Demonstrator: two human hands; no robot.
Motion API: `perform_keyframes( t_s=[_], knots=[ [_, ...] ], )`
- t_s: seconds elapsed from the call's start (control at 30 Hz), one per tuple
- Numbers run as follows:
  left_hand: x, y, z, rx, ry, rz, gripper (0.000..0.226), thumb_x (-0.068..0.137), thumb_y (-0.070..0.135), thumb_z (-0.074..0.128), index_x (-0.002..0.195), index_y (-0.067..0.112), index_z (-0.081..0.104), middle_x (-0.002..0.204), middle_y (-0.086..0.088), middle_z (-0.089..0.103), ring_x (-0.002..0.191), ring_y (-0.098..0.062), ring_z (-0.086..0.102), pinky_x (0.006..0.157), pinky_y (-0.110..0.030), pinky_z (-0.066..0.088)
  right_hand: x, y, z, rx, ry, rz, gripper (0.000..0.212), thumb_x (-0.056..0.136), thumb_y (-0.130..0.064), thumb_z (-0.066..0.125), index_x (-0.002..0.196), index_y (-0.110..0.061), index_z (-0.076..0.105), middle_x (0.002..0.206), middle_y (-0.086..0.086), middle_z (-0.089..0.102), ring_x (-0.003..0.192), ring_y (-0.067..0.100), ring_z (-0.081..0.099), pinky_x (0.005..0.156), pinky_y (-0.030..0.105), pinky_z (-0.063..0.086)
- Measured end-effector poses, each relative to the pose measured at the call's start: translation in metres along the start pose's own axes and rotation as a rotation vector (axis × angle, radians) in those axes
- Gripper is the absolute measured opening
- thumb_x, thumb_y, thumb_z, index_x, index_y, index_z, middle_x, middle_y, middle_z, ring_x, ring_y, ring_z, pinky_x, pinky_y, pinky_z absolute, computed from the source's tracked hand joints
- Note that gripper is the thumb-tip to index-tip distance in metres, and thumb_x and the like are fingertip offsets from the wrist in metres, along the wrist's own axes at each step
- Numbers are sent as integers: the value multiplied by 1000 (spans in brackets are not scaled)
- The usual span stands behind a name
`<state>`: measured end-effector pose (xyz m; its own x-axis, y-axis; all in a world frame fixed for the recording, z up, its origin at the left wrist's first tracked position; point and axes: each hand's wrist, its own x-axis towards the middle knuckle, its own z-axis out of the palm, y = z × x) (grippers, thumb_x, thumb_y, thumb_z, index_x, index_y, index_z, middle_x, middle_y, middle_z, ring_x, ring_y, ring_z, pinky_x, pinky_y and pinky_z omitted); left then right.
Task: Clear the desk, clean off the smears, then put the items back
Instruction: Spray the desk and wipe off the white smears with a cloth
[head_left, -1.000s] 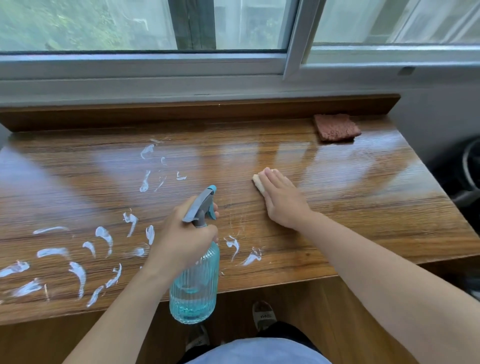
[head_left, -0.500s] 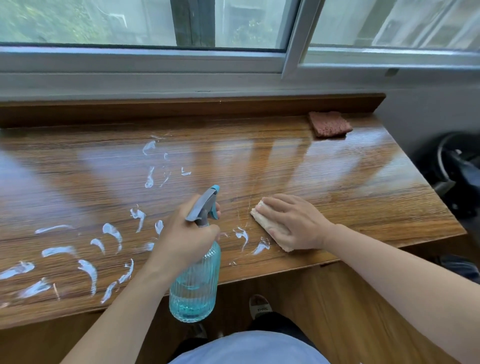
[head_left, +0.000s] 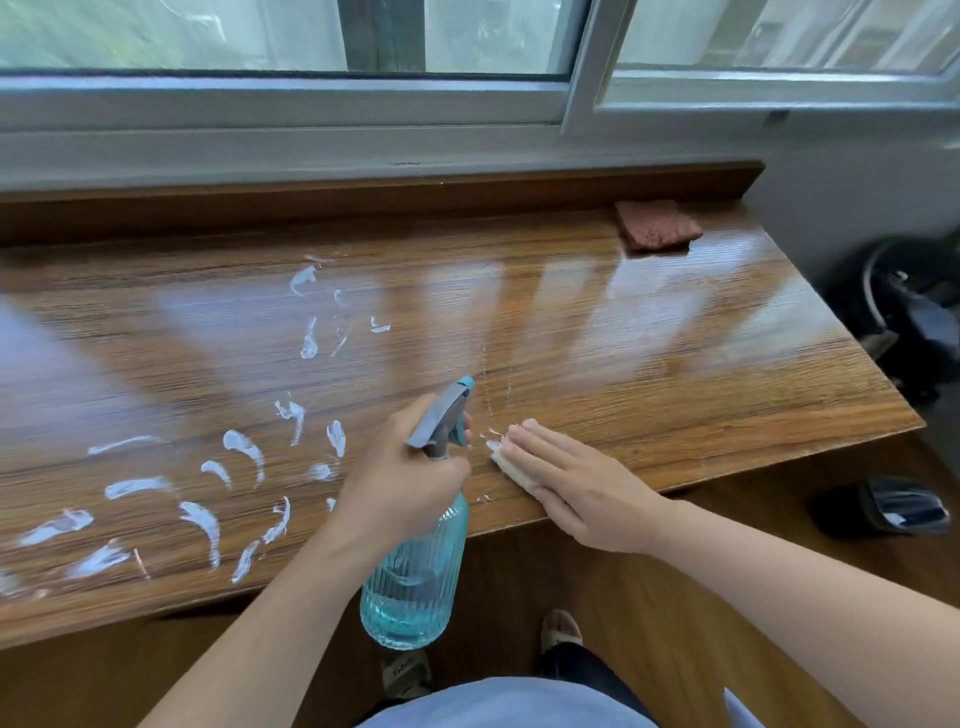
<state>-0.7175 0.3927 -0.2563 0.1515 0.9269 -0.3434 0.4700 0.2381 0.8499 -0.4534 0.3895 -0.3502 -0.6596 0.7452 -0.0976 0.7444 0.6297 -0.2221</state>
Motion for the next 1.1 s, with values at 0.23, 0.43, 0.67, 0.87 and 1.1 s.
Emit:
perform_keyframes(
  t_s=[0.23,0.43,0.67,0.87,1.1],
  knots=[
    [-13,6,12,-57,116,-34,31,74,9,57,94,31,65,102,-9,70,87,-39,73,58,-38,48,34,43,-3,135,253,348,47,105,-24,46,152,-24,41,160,3,39,153,20,24,125,41,26],
    [-19,13,25,-87,178,-68,34,65,13,57,92,31,65,102,-4,72,87,-39,74,55,-38,47,-7,15,6,-43,167,-21,55,106,-28,42,159,-15,32,166,0,28,156,18,16,127,27,2],
    [-20,14,37,-85,190,-94,36,74,3,61,93,33,65,102,-4,73,78,-35,71,53,-35,46,43,62,-7,-89,192,290,51,107,-29,26,155,-13,34,159,8,38,154,23,22,128,34,13],
    [-12,16,42,-78,199,-74,34,78,1,60,94,30,67,86,-3,73,84,-38,75,56,-38,48,38,3,2,-17,94,214,65,102,-31,21,160,-4,10,168,19,11,157,30,0,128,45,6],
    [-11,15,37,-76,173,-67,32,74,8,61,95,31,66,79,-9,64,87,-39,74,57,-42,51,-9,41,-25,-98,-173,-213,72,108,-48,28,163,-16,-6,171,7,-11,156,17,-20,128,35,-6]
  ],
)
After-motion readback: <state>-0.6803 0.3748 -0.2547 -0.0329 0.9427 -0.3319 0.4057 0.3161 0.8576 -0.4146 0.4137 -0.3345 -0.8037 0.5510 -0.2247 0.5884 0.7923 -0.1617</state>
